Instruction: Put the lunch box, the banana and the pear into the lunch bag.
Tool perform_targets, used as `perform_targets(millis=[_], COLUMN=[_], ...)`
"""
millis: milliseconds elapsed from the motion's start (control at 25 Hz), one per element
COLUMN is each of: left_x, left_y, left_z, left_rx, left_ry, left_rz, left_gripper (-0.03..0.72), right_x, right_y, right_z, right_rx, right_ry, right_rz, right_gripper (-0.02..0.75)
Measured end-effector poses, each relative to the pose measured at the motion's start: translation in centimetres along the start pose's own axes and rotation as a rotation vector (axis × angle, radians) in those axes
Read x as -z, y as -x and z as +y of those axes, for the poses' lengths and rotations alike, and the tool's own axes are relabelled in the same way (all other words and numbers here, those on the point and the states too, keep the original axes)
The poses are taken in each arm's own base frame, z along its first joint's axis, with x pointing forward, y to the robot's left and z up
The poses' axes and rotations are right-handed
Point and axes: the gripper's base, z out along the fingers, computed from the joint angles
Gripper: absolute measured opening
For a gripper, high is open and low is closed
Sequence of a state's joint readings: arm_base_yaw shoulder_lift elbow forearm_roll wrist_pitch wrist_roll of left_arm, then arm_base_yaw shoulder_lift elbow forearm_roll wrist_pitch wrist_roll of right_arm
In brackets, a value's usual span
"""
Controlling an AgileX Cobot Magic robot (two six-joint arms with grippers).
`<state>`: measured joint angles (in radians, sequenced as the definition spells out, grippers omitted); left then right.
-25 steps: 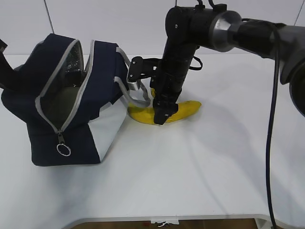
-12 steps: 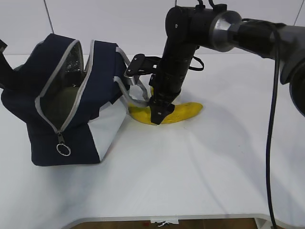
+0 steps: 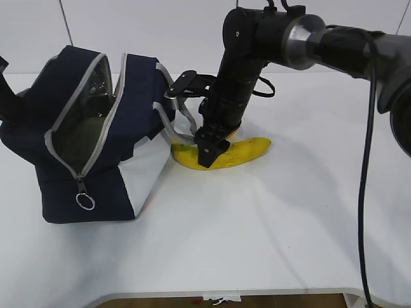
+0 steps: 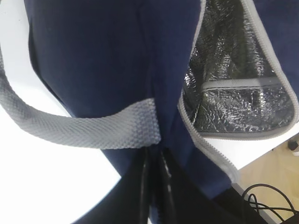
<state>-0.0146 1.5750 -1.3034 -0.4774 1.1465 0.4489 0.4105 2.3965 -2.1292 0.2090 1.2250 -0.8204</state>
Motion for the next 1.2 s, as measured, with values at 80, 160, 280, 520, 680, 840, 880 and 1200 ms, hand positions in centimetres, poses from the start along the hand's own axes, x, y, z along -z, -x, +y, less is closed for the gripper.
perform_targets(millis=[80,160,280,520,680,840,880,1200], left_x=[0.00,0.00,0.00,0.00,0.00,0.00,0.00,0.00], left_y=[0.00,0.00,0.00,0.00,0.00,0.00,0.00,-0.03], left_z=[0.00,0.00,0.00,0.00,0.00,0.01,0.01,-0.01], left_rx=[0.000,0.000,0.000,0.000,0.000,0.000,0.000,0.000], left_ry=[0.000,0.000,0.000,0.000,0.000,0.001,0.001,-0.001], left_rz=[0.000,0.000,0.000,0.000,0.000,0.000,0.000,0.004], left_gripper=[-0.004,-0.004,-0.004,-0.004,-0.004,-0.004,-0.004,-0.004], right_x=[0.00,0.00,0.00,0.01,0.02,0.02,0.02,0.81], right_y=[0.01,0.01,-0.08,-0.38,-0.40,-0.40,-0.40,-0.17], right_z=[0.01,0.01,-0.07,-0.36,-0.38,-0.38,-0.38,-0.22], right_rx=[-0.012,-0.019,-0.016,-0.002,-0.003,-0.059,-0.088,-0.197], right_ry=[0.001,0.001,-0.008,-0.039,-0.042,-0.043,-0.043,-0.047], right_rz=[-0.001,-0.001,0.009,0.041,0.044,0.042,0.042,0.019], right_gripper=[0.489,0.489,0.489,0.390,0.269,0.257,0.257,0.255])
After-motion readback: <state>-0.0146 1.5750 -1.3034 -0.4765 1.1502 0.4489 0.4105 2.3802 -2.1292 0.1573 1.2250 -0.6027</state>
